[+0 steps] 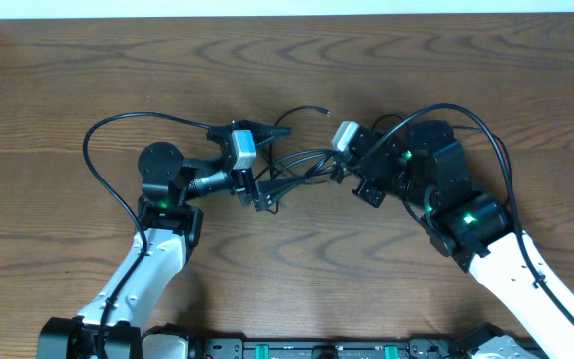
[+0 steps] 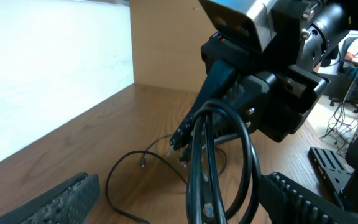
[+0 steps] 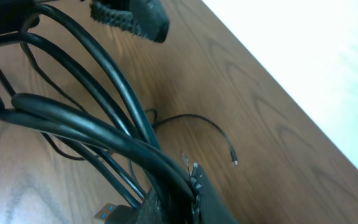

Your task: Untangle cables

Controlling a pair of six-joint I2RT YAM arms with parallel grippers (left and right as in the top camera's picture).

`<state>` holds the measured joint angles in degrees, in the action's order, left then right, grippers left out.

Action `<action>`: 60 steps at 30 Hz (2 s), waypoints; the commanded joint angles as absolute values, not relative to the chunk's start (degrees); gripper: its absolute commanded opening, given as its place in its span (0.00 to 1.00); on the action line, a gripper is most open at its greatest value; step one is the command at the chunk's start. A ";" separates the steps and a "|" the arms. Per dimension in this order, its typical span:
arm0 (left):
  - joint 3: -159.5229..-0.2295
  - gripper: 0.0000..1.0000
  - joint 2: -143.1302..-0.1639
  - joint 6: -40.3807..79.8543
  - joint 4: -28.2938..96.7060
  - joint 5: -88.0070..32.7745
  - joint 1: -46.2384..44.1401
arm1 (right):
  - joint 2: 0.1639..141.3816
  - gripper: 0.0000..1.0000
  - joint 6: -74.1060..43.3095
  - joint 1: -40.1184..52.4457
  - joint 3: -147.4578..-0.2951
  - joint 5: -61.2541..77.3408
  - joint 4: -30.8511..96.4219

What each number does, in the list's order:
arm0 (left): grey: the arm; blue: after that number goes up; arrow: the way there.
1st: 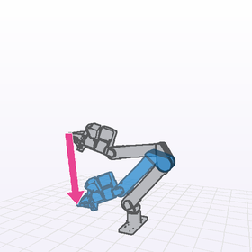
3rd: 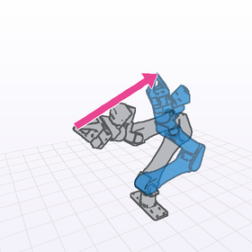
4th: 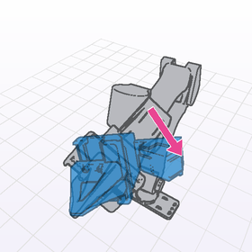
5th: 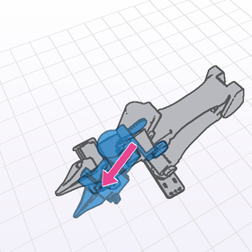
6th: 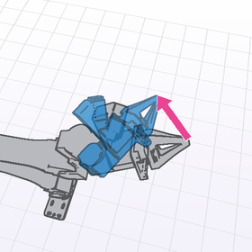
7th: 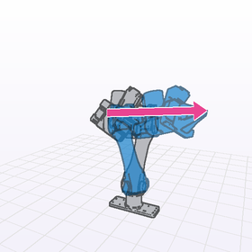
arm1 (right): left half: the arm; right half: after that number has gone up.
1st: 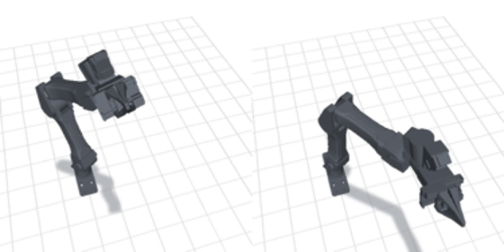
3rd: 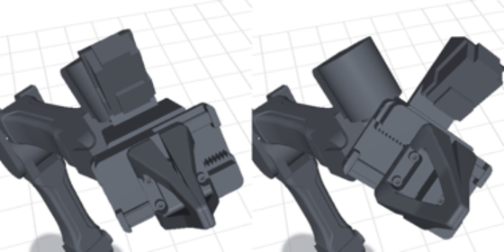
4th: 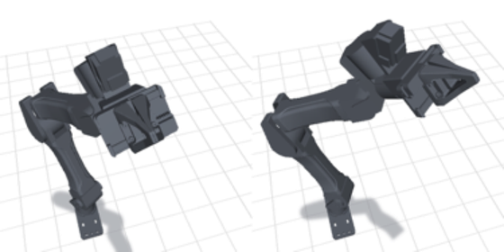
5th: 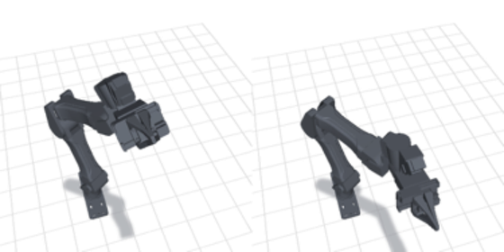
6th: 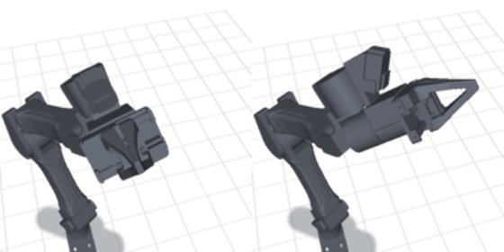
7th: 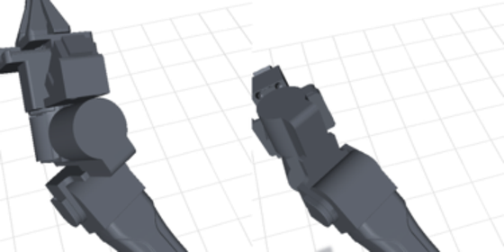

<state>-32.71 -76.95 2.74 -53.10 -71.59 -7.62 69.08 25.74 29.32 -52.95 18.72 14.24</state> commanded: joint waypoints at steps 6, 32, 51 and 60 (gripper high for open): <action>-33.28 0.52 -77.06 2.33 -53.41 -71.31 -7.86 | 69.78 0.01 24.88 29.98 -53.34 20.29 16.14; -33.28 0.07 -77.06 2.35 -53.39 -71.26 -7.84 | 69.78 0.66 24.23 31.44 -53.34 19.57 17.30; -33.26 0.08 -77.06 2.37 -49.06 -57.74 -7.79 | 69.78 0.99 13.52 31.18 -53.34 5.48 24.01; -33.26 0.07 -77.06 2.37 -48.12 -57.54 -7.79 | 69.78 0.99 -14.68 28.67 -53.34 3.64 21.58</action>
<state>-32.71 -76.95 2.74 -48.34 -58.11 -7.77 69.71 -1.21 29.21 -52.97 2.76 22.35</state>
